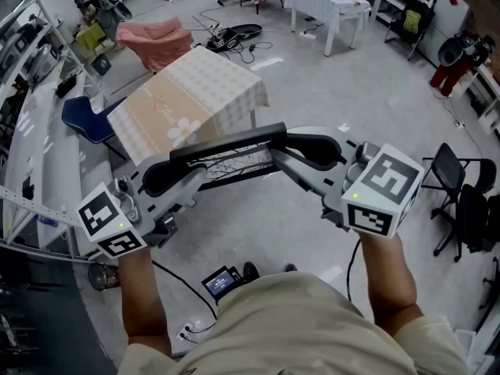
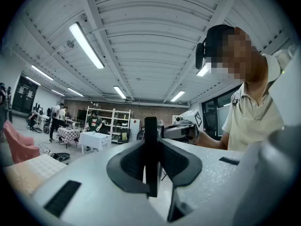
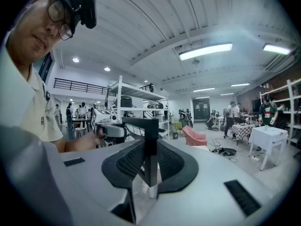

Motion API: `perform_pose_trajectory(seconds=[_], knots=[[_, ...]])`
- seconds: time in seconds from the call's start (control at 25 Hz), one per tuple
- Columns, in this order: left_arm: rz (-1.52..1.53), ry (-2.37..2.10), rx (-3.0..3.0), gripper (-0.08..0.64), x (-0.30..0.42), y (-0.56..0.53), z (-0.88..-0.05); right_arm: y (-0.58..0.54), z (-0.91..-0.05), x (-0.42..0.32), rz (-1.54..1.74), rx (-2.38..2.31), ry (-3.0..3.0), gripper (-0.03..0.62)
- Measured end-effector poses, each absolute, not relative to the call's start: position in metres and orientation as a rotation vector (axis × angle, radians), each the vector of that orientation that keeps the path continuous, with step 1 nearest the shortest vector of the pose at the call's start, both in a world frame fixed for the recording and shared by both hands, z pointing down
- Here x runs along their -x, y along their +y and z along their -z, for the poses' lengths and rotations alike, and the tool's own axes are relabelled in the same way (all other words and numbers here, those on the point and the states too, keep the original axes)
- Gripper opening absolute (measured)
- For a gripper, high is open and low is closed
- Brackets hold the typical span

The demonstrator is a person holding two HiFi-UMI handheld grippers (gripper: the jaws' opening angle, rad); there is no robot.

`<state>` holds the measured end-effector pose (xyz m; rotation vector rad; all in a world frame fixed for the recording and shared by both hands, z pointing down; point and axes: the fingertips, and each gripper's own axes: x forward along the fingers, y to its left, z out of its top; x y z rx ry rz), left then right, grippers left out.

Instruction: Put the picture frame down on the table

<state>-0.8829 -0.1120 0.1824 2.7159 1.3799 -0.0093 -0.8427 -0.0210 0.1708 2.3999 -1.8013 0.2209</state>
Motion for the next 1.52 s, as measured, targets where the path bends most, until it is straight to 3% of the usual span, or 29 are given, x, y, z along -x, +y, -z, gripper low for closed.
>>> perform_pose_trajectory(seconds=[0.88, 1.2, 1.52], knots=[[-0.026, 1.590, -2.590, 0.072, 0.851, -0.125, -0.209, -0.029, -0.200, 0.824, -0.287, -2.557, -1.636, 0.072], [-0.052, 1.621, -2.546, 0.072, 0.788, -0.123, -0.206, -0.026, -0.197, 0.764, -0.320, -2.582, -1.598, 0.072], [-0.053, 1.595, -2.571, 0.072, 0.718, -0.055, -0.198, 0.042, -0.189, 0.693, -0.296, -2.558, -1.636, 0.072]])
